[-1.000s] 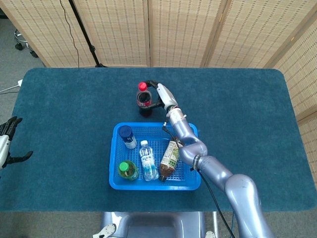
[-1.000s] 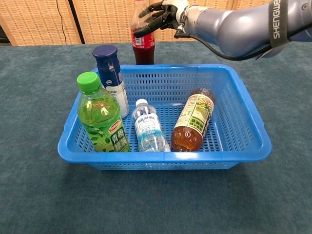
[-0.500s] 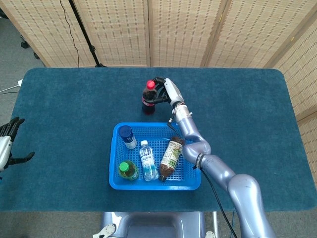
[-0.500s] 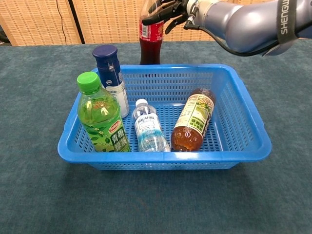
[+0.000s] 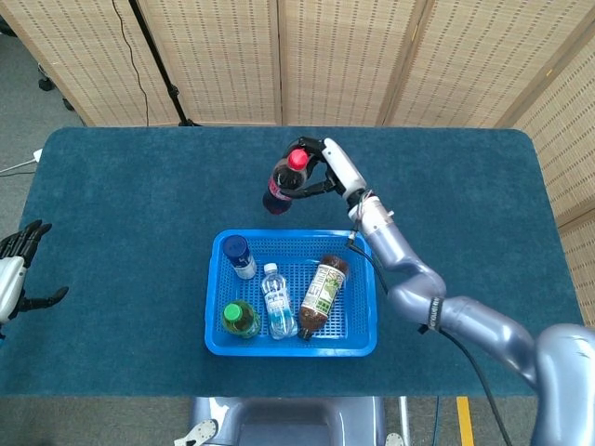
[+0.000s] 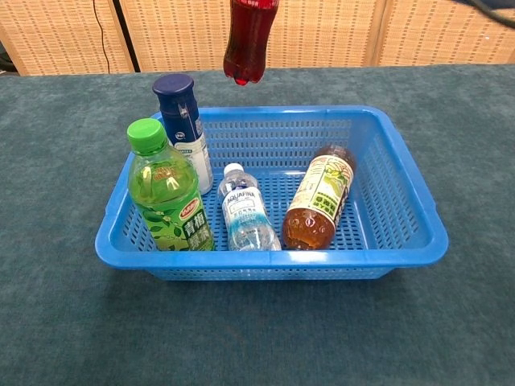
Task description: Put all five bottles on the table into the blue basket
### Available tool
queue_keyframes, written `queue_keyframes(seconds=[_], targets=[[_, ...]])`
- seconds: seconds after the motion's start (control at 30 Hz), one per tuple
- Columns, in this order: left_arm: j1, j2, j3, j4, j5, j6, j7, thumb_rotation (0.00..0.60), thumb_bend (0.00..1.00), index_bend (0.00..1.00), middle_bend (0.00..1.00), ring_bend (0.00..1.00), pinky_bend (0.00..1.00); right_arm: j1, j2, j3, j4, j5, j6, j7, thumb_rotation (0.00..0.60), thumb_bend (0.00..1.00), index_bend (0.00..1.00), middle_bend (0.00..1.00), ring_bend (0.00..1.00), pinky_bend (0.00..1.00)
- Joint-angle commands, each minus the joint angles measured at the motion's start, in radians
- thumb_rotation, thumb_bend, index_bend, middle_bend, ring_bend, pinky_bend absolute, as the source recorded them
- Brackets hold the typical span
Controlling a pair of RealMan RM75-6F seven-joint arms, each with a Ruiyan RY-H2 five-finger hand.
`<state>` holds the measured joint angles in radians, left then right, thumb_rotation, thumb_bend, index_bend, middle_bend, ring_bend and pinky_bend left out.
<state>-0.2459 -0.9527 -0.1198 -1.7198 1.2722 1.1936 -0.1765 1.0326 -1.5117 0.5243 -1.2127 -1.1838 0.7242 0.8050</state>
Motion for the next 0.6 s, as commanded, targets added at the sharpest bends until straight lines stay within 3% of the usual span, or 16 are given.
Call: queue_keyframes(seconds=[0.03,0.17,0.33,0.6], targets=[[0.004,0.004,0.002,-0.001,0.006,0.006,-0.009,0.600,0.21,0.00,0.00,0.00,0.00,-0.159,0.265,-0.017,-0.333,-0.040,0.064,-0.041,0.600,0.22,0.64,0.71,0.52,0.54],[0.007,0.007,0.005,-0.002,0.013,0.007,-0.017,0.600,0.21,0.00,0.00,0.00,0.00,-0.203,0.336,-0.034,-0.442,-0.048,0.066,-0.041,0.600,0.22,0.64,0.71,0.52,0.54],[0.015,0.011,0.011,-0.005,0.028,0.020,-0.027,0.600,0.21,0.00,0.00,0.00,0.00,-0.229,0.367,-0.066,-0.493,-0.073,0.068,-0.042,0.600,0.22,0.64,0.71,0.52,0.54],[0.019,0.016,0.013,-0.002,0.038,0.026,-0.047,0.600,0.21,0.00,0.00,0.00,0.00,-0.281,0.403,-0.175,-0.533,-0.213,0.064,-0.017,0.600,0.22,0.64,0.71,0.52,0.54]])
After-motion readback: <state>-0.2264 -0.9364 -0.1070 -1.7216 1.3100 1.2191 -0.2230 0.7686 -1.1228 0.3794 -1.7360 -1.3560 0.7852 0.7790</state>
